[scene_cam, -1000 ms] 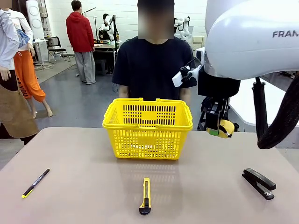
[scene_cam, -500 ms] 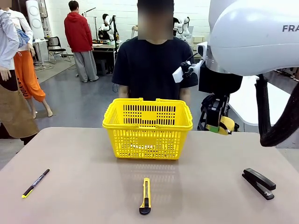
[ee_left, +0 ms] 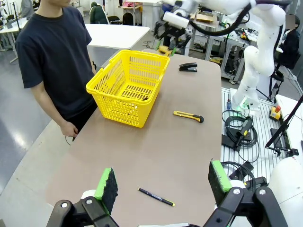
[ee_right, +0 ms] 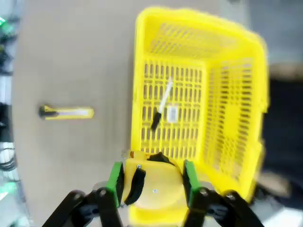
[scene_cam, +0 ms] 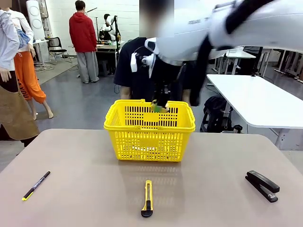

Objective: Place the items the person wants into the basket.
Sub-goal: Pick up the item the person points to and place it in the Market Basket.

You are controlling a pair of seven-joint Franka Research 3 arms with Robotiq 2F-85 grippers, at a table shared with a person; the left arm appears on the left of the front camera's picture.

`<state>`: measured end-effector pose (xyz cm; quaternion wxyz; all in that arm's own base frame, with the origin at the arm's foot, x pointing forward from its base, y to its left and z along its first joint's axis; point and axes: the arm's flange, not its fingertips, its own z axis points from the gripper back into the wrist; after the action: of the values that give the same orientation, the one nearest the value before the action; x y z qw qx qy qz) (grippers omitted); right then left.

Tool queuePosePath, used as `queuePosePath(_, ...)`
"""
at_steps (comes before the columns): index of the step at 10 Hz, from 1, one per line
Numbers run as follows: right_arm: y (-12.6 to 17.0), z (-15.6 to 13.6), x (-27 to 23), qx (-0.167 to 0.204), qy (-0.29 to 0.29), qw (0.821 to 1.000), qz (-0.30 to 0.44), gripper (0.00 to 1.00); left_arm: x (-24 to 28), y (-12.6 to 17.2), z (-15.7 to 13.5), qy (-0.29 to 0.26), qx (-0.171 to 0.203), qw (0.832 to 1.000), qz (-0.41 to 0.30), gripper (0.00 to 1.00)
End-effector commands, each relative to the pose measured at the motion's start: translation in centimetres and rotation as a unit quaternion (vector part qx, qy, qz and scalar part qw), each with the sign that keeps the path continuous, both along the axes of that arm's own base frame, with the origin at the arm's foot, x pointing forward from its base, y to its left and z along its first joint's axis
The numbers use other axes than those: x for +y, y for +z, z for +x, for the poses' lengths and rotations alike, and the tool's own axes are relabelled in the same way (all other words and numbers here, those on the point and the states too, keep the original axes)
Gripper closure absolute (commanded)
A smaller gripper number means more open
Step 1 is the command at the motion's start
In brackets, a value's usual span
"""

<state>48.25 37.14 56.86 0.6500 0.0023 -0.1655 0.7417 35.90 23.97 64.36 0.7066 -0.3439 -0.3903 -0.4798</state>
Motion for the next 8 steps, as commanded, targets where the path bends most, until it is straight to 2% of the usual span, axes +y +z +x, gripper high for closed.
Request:
queuePosePath(1,-1.3,4.3,1.0,0.051,0.091,0.994,-0.044,0.38,0.1,0.1,-0.1,-0.001,-0.003,1.0,-0.004,0.0)
queuePosePath(3,-4.2,6.8,2.1,0.063,0.103,0.991,-0.053,0.38,0.1,0.1,-0.1,-0.001,-0.003,1.0,-0.004,0.0)
queuePosePath(5,-6.3,8.4,2.3,0.09,0.094,0.99,-0.059,0.38,0.1,0.1,-0.1,-0.001,-0.003,1.0,-0.004,0.0)
queuePosePath(7,-5.9,7.5,2.5,0.077,0.06,0.993,-0.068,0.38,0.1,0.1,-0.1,-0.001,-0.003,1.0,-0.004,0.0)
queuePosePath(8,-7.6,8.0,1.6,0.086,0.097,0.99,-0.056,0.38,0.1,0.1,-0.1,-0.001,-0.003,1.0,-0.004,0.0)
